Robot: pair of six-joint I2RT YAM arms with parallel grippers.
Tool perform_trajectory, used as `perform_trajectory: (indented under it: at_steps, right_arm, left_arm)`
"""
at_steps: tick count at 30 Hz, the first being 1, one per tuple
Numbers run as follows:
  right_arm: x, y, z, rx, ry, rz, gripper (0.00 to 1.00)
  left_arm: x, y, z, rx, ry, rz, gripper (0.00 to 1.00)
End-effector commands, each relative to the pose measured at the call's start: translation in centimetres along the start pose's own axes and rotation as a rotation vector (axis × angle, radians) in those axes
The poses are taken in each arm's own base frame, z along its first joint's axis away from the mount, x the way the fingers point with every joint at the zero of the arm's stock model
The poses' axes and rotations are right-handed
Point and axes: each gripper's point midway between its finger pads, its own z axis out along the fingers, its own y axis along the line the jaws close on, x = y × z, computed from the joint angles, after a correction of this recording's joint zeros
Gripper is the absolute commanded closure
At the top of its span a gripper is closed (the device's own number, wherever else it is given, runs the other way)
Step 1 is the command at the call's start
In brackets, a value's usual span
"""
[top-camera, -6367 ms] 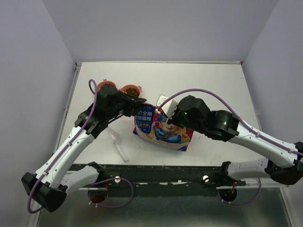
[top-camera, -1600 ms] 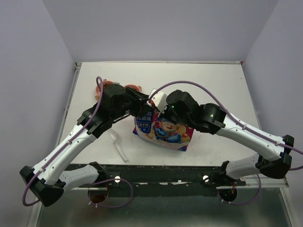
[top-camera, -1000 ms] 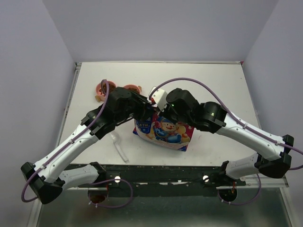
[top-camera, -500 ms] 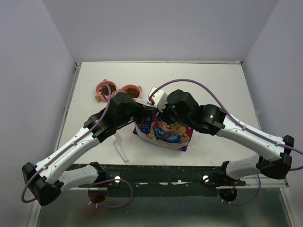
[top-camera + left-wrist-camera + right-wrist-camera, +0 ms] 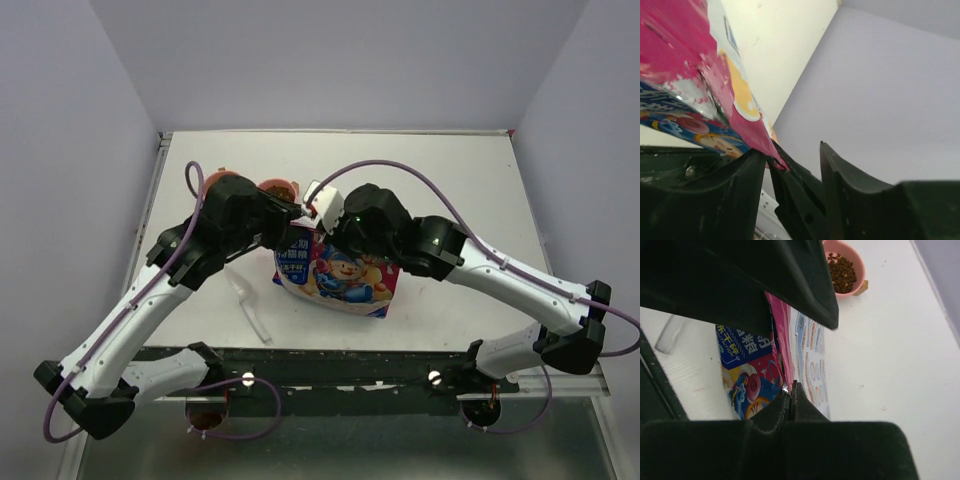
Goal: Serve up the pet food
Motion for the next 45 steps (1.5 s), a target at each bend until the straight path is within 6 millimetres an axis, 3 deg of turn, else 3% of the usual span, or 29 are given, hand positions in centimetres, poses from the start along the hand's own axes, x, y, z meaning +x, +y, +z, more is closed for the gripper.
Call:
perform_trajectory:
  at_steps: [1, 4, 8, 12, 17, 19, 21, 24, 26, 29, 31, 33, 35, 38, 45]
  right_arm:
    - [-1.8, 3.1, -1.9, -0.234, -0.018, 0.285, 1.00]
    - [-1.2, 4.0, -2.0, -0.360, 0.023, 0.467, 1.00]
    - [-1.0, 3.6, -2.5, -0.448, 0.056, 0.629, 1.00]
    - [-2.2, 3.7, -3.0, -0.506, 0.021, 0.662, 1.00]
    - [-2.6, 3.0, -2.7, -0.489, 0.012, 0.633, 1.00]
    - [-2.8, 2.3, -2.8, -0.457, 0.006, 0.613, 1.00]
    - [-2.8, 1.9, -2.9, -0.436, 0.005, 0.585, 1.00]
    - [-2.7, 1.5, -2.8, -0.421, 0.005, 0.559, 1.00]
    - [-3.0, 1.7, -3.2, -0.442, -0.025, 0.531, 1.00]
    - [-3.1, 0.9, -3.2, -0.375, -0.053, 0.465, 0.96]
    - [-3.1, 0.8, -3.0, -0.296, -0.052, 0.396, 0.72]
    - [-3.6, 0.9, -2.8, -0.242, -0.068, 0.350, 0.59]
    - [-4.0, 0.9, -2.6, -0.180, -0.088, 0.282, 0.54]
    - [-4.2, 0.2, -1.9, -0.037, -0.079, 0.164, 0.53]
    - [-3.9, 0.0, -0.3, 0.108, -0.043, -0.039, 0.57]
  left_arm:
    - [-1.0, -0.3, -3.0, 0.098, -0.043, 0.031, 0.43]
    - [-1.2, 1.3, -2.6, 0.093, -0.048, -0.011, 0.35]
    - [-1.1, 1.6, -2.8, 0.077, -0.040, -0.006, 0.32]
    - [0.2, 1.3, -1.6, 0.057, 0.031, -0.043, 0.32]
    - [0.4, 0.3, -1.0, 0.045, 0.038, -0.070, 0.33]
    - [0.3, 0.6, -0.8, 0.033, 0.033, -0.087, 0.38]
    - [0.4, 1.2, -0.7, 0.027, 0.040, -0.100, 0.51]
    - [0.6, 2.2, -0.4, 0.024, 0.054, -0.111, 0.75]
    - [0.5, 2.3, -0.6, 0.038, 0.049, -0.093, 1.00]
    - [0.1, 2.8, -1.1, 0.001, 0.027, -0.062, 1.00]
    - [0.2, 2.8, -1.6, -0.030, 0.030, -0.066, 1.00]
    - [0.2, 2.4, -2.0, -0.043, 0.034, -0.075, 1.00]
    - [0.5, 2.2, -2.1, -0.059, 0.055, -0.085, 1.00]
    - [0.9, 2.4, -1.8, -0.098, 0.095, -0.122, 1.00]
    - [0.7, 2.2, -2.1, -0.137, 0.125, -0.196, 1.00]
